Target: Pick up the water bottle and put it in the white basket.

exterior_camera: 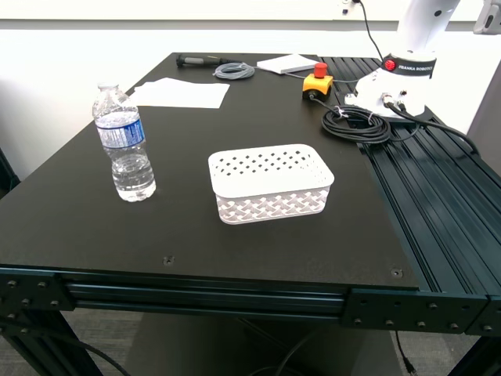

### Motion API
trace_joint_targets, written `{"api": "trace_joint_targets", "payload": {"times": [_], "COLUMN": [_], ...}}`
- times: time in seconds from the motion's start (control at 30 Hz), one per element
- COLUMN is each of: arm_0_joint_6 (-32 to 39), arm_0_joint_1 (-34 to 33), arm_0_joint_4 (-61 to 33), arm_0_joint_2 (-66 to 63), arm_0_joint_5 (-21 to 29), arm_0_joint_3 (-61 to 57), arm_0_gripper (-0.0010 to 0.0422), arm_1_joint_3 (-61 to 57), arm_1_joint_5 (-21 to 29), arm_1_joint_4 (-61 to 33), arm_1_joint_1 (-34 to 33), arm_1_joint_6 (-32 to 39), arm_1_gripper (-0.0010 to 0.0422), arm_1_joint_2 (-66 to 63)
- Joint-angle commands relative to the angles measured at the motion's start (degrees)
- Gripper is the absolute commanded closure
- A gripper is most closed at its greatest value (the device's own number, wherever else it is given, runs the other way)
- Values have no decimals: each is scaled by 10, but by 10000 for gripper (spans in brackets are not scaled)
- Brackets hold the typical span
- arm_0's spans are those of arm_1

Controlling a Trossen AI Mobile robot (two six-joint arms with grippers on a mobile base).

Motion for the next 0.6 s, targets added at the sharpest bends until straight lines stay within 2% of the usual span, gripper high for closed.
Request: {"api": "trace_joint_targets", "payload": {"times": [0.03,0.2,0.47,0.6], "arm_0_joint_6": [0,0,0,0], "arm_0_joint_1": [0,0,0,0], "arm_0_joint_4": [2,1,1,1], "arm_0_joint_2": [0,0,0,0], "arm_0_joint_5": [0,0,0,0], "arm_0_joint_3": [0,0,0,0], "arm_0_gripper": [412,412,412,412], "arm_1_joint_3": [16,63,158,238], "arm_1_joint_5": [27,47,182,236], "arm_1_joint_4": [-88,-293,-500,-564], "arm_1_joint_1": [0,0,-1,-1], "arm_1_joint_6": [-9,5,7,10], "arm_1_gripper": [413,413,412,406], "arm_1_joint_2": [3,54,177,211]}}
